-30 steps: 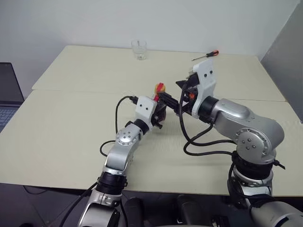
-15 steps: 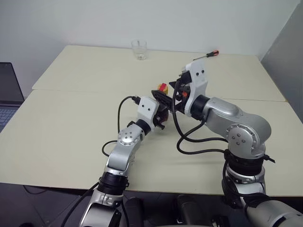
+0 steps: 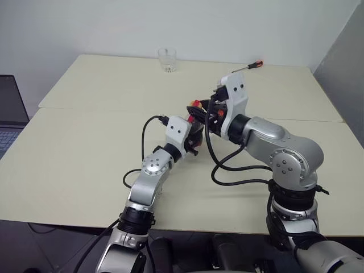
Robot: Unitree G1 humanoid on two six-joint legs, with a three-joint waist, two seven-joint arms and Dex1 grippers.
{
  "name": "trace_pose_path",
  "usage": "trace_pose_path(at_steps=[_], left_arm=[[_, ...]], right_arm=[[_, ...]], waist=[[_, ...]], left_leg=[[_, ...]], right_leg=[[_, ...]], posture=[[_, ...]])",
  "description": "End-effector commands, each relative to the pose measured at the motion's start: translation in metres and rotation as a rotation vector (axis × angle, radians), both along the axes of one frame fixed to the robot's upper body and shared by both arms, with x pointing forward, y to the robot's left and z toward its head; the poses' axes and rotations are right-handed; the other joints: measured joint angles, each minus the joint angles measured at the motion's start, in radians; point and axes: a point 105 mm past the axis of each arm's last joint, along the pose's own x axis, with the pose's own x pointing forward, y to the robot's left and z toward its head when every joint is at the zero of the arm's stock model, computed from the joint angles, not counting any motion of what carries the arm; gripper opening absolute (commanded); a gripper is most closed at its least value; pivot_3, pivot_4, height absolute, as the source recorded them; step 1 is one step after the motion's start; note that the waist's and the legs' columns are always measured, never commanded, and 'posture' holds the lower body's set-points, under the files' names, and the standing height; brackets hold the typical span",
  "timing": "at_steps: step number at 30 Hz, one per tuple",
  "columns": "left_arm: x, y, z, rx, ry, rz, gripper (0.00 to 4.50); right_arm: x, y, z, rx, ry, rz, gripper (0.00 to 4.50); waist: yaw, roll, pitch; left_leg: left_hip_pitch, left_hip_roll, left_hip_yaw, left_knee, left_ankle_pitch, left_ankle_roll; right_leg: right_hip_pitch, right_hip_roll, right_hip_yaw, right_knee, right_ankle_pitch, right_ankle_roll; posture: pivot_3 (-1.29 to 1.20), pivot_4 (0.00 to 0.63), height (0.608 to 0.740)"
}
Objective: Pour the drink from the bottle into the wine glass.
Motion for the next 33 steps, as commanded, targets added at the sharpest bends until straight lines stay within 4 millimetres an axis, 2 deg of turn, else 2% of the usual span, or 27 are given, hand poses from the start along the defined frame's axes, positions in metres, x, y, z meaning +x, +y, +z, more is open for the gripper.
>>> trace_pose_path(at_steps=[1, 3, 10, 12, 16, 19, 24, 29, 33], left_arm=[[-0.006, -0.008, 0.020, -0.020, -0.077, -0.030, 1.26], [-0.007, -0.008, 0.020, -0.020, -0.077, -0.031, 1.26], [-0.009, -0.008, 0.020, -0.022, -0.071, -0.040, 1.14], [-0.008, -0.009, 0.020, -0.034, -0.061, -0.049, 1.14], [-0.008, -0.010, 0.023, -0.063, -0.049, -0.079, 1.13], [-0.008, -0.012, 0.025, -0.059, -0.055, -0.096, 1.11], [-0.009, -0.011, 0.025, -0.067, -0.051, -0.091, 1.06], [-0.009, -0.009, 0.024, -0.073, -0.043, -0.077, 1.03], [-0.011, -0.009, 0.023, -0.074, -0.037, -0.076, 1.02]], right_arm=[[-0.003, 0.002, 0.014, 0.023, -0.054, 0.019, 1.77], [-0.004, 0.003, 0.014, 0.022, -0.055, 0.021, 1.24], [-0.001, 0.001, 0.014, -0.011, -0.077, 0.054, 1.21], [0.000, -0.001, 0.018, -0.064, -0.133, 0.142, 1.21], [-0.015, 0.004, 0.030, -0.127, -0.253, 0.441, 1.21], [-0.016, 0.004, 0.027, -0.216, -0.291, 0.645, 1.21], [-0.007, -0.001, 0.014, -0.302, -0.265, 0.860, 1.21], [0.012, 0.000, 0.015, -0.289, -0.254, 0.853, 1.21], [0.015, 0.000, 0.016, -0.277, -0.241, 0.837, 1.21]], waist=[[0.000, 0.000, 0.000], [0.000, 0.000, 0.000], [0.000, 0.000, 0.000], [0.000, 0.000, 0.000], [0.000, 0.001, 0.001], [-0.001, 0.002, 0.002], [-0.002, 0.003, 0.003], [-0.002, 0.004, 0.003], [0.002, 0.004, 0.004]], left_leg=[[0.000, 0.000, 0.000, 0.000, 0.000, 0.000], [0.000, 0.000, 0.000, 0.000, 0.000, 0.000], [0.000, 0.000, 0.000, 0.000, 0.000, 0.000], [0.000, 0.000, 0.000, 0.000, 0.000, 0.000], [0.000, -0.001, 0.000, 0.000, 0.000, 0.000], [0.000, -0.001, 0.000, 0.000, 0.000, 0.001], [0.000, 0.000, 0.000, 0.000, -0.001, 0.001], [0.000, 0.000, 0.000, 0.000, -0.001, 0.001], [0.000, 0.000, 0.000, 0.000, -0.001, 0.001]], right_leg=[[0.000, 0.000, 0.000, 0.000, 0.000, 0.000], [0.000, 0.000, 0.000, 0.000, 0.000, 0.000], [0.000, 0.000, 0.000, 0.000, 0.000, 0.000], [0.000, 0.000, 0.000, 0.000, 0.000, 0.000], [0.000, 0.000, 0.000, -0.001, -0.001, 0.002], [0.000, 0.000, 0.000, -0.001, -0.001, 0.001], [0.000, 0.002, 0.000, -0.001, 0.000, 0.000], [0.000, 0.002, 0.000, -0.001, 0.000, 0.000], [0.000, 0.000, 0.000, -0.001, 0.000, 0.000]], posture=[[0.00, 0.150, 0.740], [0.00, 0.150, 0.740], [0.00, 0.150, 0.740], [0.00, 0.150, 0.740], [0.00, 0.150, 0.740], [0.00, 0.150, 0.740], [0.00, 0.150, 0.740], [0.00, 0.150, 0.740], [0.00, 0.150, 0.740]])
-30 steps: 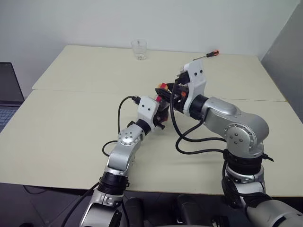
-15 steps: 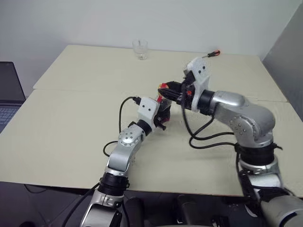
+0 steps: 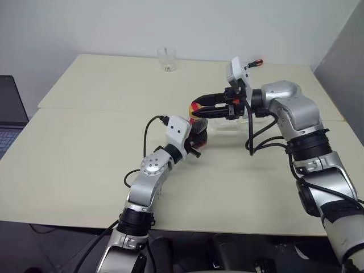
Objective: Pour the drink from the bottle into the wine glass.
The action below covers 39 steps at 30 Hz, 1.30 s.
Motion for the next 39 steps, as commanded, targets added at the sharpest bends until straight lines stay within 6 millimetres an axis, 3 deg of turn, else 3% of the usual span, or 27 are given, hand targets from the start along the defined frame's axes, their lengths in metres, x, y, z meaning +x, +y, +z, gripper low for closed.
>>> trace_pose_path(at_steps=[1, 5, 10, 14, 15, 19, 23, 25, 27, 29, 39], left_arm=[[-0.004, -0.005, 0.021, -0.035, -0.067, -0.013, 1.02], [-0.005, -0.005, 0.021, -0.037, -0.060, -0.021, 1.02], [-0.006, -0.006, 0.020, -0.035, -0.057, -0.027, 1.00], [-0.005, -0.007, 0.020, -0.038, -0.052, -0.027, 0.99], [-0.005, -0.007, 0.020, -0.039, -0.051, -0.026, 0.99], [-0.004, -0.005, 0.018, -0.037, -0.043, -0.013, 0.99], [-0.005, -0.005, 0.015, -0.040, -0.033, -0.008, 0.99], [-0.005, -0.006, 0.015, -0.041, -0.031, -0.011, 0.99], [-0.005, -0.007, 0.015, -0.040, -0.028, -0.016, 0.99], [-0.005, -0.008, 0.014, -0.038, -0.027, -0.019, 0.99], [-0.004, -0.010, 0.014, -0.032, -0.025, -0.033, 0.98]], right_arm=[[-0.012, 0.009, 0.010, 0.004, -0.028, 0.087, 1.21], [-0.013, 0.003, 0.018, 0.040, -0.019, 0.057, 1.21], [-0.022, -0.012, 0.037, 0.070, -0.041, 0.020, 2.92], [-0.036, -0.035, 0.056, 0.142, -0.050, -0.035, 4.33], [-0.039, -0.042, 0.062, 0.182, -0.052, -0.068, 4.50], [-0.042, -0.053, 0.069, 0.266, -0.046, -0.247, 4.50], [-0.051, -0.034, 0.058, 0.300, 0.002, -0.381, 4.50], [-0.047, -0.026, 0.045, 0.267, 0.024, -0.490, 4.50], [-0.051, -0.014, 0.031, 0.212, 0.029, -0.525, 4.50], [-0.054, -0.009, 0.029, 0.220, 0.047, -0.533, 4.50], [-0.035, -0.009, 0.013, 0.206, 0.079, -0.746, 4.50]], waist=[[0.001, 0.000, 0.000], [0.002, 0.000, 0.000], [0.002, 0.001, 0.001], [0.004, 0.001, 0.001], [0.005, 0.001, 0.001], [0.003, 0.001, 0.001], [-0.008, 0.002, 0.001], [-0.008, 0.002, 0.001], [-0.006, 0.002, 0.001], [-0.005, 0.002, 0.001], [-0.001, 0.002, 0.001]], left_leg=[[0.000, 0.000, 0.000, 0.000, 0.000, 0.000], [0.000, 0.000, 0.000, 0.000, 0.000, 0.000], [0.000, 0.000, 0.000, 0.000, 0.000, 0.000], [0.000, 0.000, 0.000, 0.000, 0.000, 0.000], [0.000, 0.000, 0.000, 0.000, 0.000, 0.000], [-0.001, -0.001, 0.000, 0.000, 0.000, 0.000], [0.000, 0.000, -0.001, 0.000, 0.000, 0.000], [0.000, 0.001, -0.003, -0.001, 0.000, 0.000], [0.000, 0.001, -0.003, -0.001, 0.000, 0.000], [0.000, 0.000, -0.002, 0.000, 0.000, 0.000], [-0.001, 0.000, -0.001, 0.000, 0.000, 0.000]], right_leg=[[0.000, 0.000, 0.000, 0.000, 0.000, 0.000], [0.000, -0.001, 0.000, 0.000, 0.000, 0.000], [0.000, -0.001, 0.000, 0.000, 0.000, 0.000], [0.000, -0.001, -0.001, 0.000, 0.000, 0.000], [0.001, -0.001, -0.001, 0.000, 0.000, 0.000], [0.000, -0.002, 0.000, 0.000, 0.000, 0.000], [0.000, 0.000, 0.002, 0.002, 0.000, 0.000], [-0.001, 0.001, 0.002, 0.002, 0.000, 0.000], [0.000, 0.001, 0.002, 0.002, 0.000, 0.000], [0.000, 0.000, 0.002, 0.002, 0.000, 0.000], [0.000, 0.000, 0.000, 0.001, 0.000, 0.000]], posture=[[0.00, 0.150, 0.740], [0.00, 0.150, 0.740], [0.00, 0.150, 0.740], [0.00, 0.150, 0.740], [0.00, 0.150, 0.740], [0.00, 0.150, 0.740], [0.00, 0.150, 0.740], [0.00, 0.150, 0.740], [0.00, 0.150, 0.740], [0.00, 0.150, 0.740], [0.00, 0.150, 0.740]])
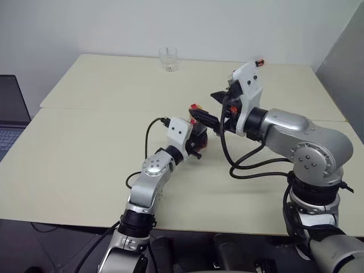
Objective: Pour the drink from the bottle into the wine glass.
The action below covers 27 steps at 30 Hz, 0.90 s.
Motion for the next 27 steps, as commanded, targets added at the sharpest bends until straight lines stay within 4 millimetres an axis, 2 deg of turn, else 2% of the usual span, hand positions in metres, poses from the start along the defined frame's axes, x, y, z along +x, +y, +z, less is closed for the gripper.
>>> trace_pose_path(at_steps=[1, 7, 8, 10, 18, 27], left_arm=[[-0.003, -0.006, 0.018, -0.029, -0.059, -0.031, 0.98], [-0.002, -0.006, 0.018, -0.031, -0.060, -0.030, 0.98], [-0.001, -0.006, 0.018, -0.030, -0.061, -0.029, 0.98], [-0.001, -0.006, 0.018, -0.030, -0.062, -0.029, 0.98], [-0.001, -0.006, 0.019, -0.029, -0.061, -0.027, 0.97], [-0.003, -0.006, 0.018, -0.019, -0.064, -0.033, 0.93]], right_arm=[[0.000, -0.001, 0.005, 0.003, -0.034, -0.033, 4.50], [-0.001, 0.002, 0.003, 0.014, -0.018, -0.026, 4.50], [-0.001, 0.003, 0.002, 0.012, -0.013, -0.019, 4.33], [-0.004, 0.006, -0.001, 0.006, -0.003, -0.005, 3.87], [-0.006, 0.012, -0.008, -0.005, 0.021, 0.008, 1.01], [-0.007, 0.013, -0.012, -0.022, 0.025, 0.015, 1.00]], waist=[[0.000, 0.000, 0.000], [0.000, 0.000, 0.000], [0.000, 0.000, 0.000], [0.000, 0.000, 0.000], [0.000, 0.000, 0.000], [0.000, 0.000, 0.000]], left_leg=[[0.000, 0.000, 0.000, 0.000, 0.000, 0.000], [0.000, 0.000, 0.000, 0.000, 0.000, 0.000], [0.000, 0.000, 0.000, 0.000, 0.000, 0.000], [0.000, 0.000, 0.000, 0.000, 0.000, 0.000], [0.000, 0.000, 0.000, 0.000, 0.000, 0.000], [0.000, 0.000, 0.000, 0.000, 0.000, 0.000]], right_leg=[[0.000, 0.000, 0.000, 0.000, 0.000, 0.000], [0.000, 0.000, 0.000, 0.000, 0.000, 0.001], [0.000, 0.000, 0.000, 0.000, -0.001, 0.001], [0.000, 0.000, 0.000, 0.000, -0.001, 0.001], [0.000, 0.000, -0.001, 0.000, -0.001, 0.001], [0.000, 0.000, 0.000, 0.000, -0.001, 0.001]], posture=[[0.00, 0.150, 0.740], [0.00, 0.150, 0.740], [0.00, 0.150, 0.740], [0.00, 0.150, 0.740], [0.00, 0.150, 0.740], [0.00, 0.150, 0.740]])
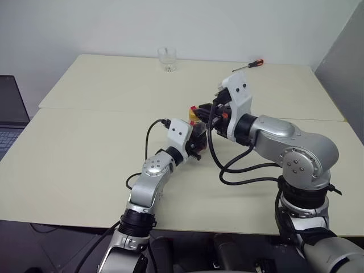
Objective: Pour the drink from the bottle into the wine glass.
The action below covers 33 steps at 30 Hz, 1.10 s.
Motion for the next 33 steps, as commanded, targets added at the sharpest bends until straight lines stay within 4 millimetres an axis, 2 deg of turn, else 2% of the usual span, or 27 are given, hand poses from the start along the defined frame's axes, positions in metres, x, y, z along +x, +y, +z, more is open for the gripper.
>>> trace_pose_path(at_steps=[1, 4, 12, 21, 33], left_arm=[[-0.005, -0.007, 0.025, -0.029, -0.089, -0.039, 0.93], [-0.006, -0.006, 0.026, -0.020, -0.094, -0.060, 0.93], [-0.008, 0.007, 0.048, -0.003, -0.142, -0.269, 0.93], [-0.017, 0.005, 0.056, 0.047, -0.150, -0.477, 0.93], [-0.028, -0.011, 0.045, 0.059, -0.125, -0.581, 0.92]], right_arm=[[-0.007, 0.003, 0.002, -0.007, -0.023, 0.027, 1.00], [-0.010, -0.002, 0.007, 0.017, -0.027, 0.040, 1.61], [-0.016, -0.037, 0.029, 0.043, -0.064, 0.024, 4.49], [-0.026, -0.056, 0.029, 0.046, -0.059, 0.012, 4.50], [-0.039, -0.035, 0.030, 0.075, -0.057, 0.066, 4.50]], waist=[[0.000, 0.000, 0.000], [0.000, 0.000, 0.000], [0.000, 0.000, 0.000], [-0.001, 0.000, 0.000], [-0.001, 0.000, 0.000]], left_leg=[[0.000, 0.000, 0.000, 0.000, 0.000, 0.000], [0.000, 0.000, 0.000, 0.000, 0.000, 0.000], [0.000, 0.000, 0.000, 0.000, 0.000, 0.000], [-0.001, 0.000, 0.000, -0.001, 0.000, 0.000], [-0.001, 0.000, 0.000, -0.001, 0.000, 0.000]], right_leg=[[0.000, 0.000, 0.000, 0.000, 0.000, 0.000], [0.000, 0.000, 0.000, 0.000, 0.000, 0.000], [0.000, 0.000, -0.001, 0.000, 0.000, 0.000], [0.000, 0.000, 0.000, -0.001, -0.001, 0.001], [0.000, 0.000, 0.000, -0.001, -0.002, 0.002]], posture=[[0.00, 0.150, 0.740], [0.00, 0.150, 0.740], [0.00, 0.150, 0.740], [0.00, 0.150, 0.740], [0.00, 0.150, 0.740]])
